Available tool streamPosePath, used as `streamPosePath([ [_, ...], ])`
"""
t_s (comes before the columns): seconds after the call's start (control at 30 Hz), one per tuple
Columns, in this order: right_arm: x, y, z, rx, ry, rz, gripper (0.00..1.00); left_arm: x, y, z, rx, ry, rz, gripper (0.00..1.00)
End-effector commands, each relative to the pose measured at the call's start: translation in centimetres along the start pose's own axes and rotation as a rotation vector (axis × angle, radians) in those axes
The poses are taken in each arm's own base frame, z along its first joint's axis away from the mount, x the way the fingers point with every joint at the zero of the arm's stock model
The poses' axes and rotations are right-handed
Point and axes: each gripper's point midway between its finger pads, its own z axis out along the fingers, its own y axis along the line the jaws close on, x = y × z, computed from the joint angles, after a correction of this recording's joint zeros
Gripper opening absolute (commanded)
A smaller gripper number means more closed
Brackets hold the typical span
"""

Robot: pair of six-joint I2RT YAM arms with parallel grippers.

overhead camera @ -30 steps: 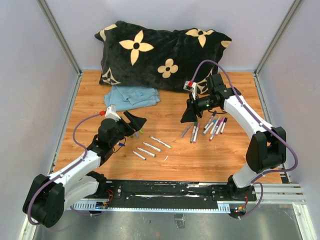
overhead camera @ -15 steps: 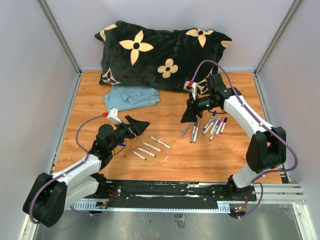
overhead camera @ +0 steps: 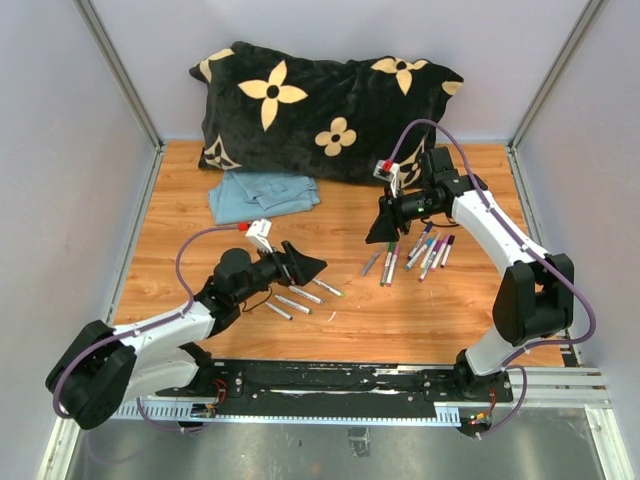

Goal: Open the pen caps
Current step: Pick up the pen from the center of the board.

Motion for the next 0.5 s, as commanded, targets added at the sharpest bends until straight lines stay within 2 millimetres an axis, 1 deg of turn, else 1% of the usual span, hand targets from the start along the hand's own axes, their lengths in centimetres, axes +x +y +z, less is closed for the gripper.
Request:
streamPosePath([
  [0.0,-0.3,0.7,-0.8,-0.008,-0.022,-0.012,0.45,0.1,-2.0,1.5,0.042,-0.002,0.093,0.98],
  [0.23,-0.4,0.5,-1.1,-0.001,-0.031,-0.007,0.45,2.4,-2.8,3.1,0.038,0.059,0.135,0.96],
  [0.47,-0.5,0.3,-1.4,0.006,-0.038,-0.002,0.45,4.1,-3.1,4.6,0.01,0.105,0.172,0.95],
])
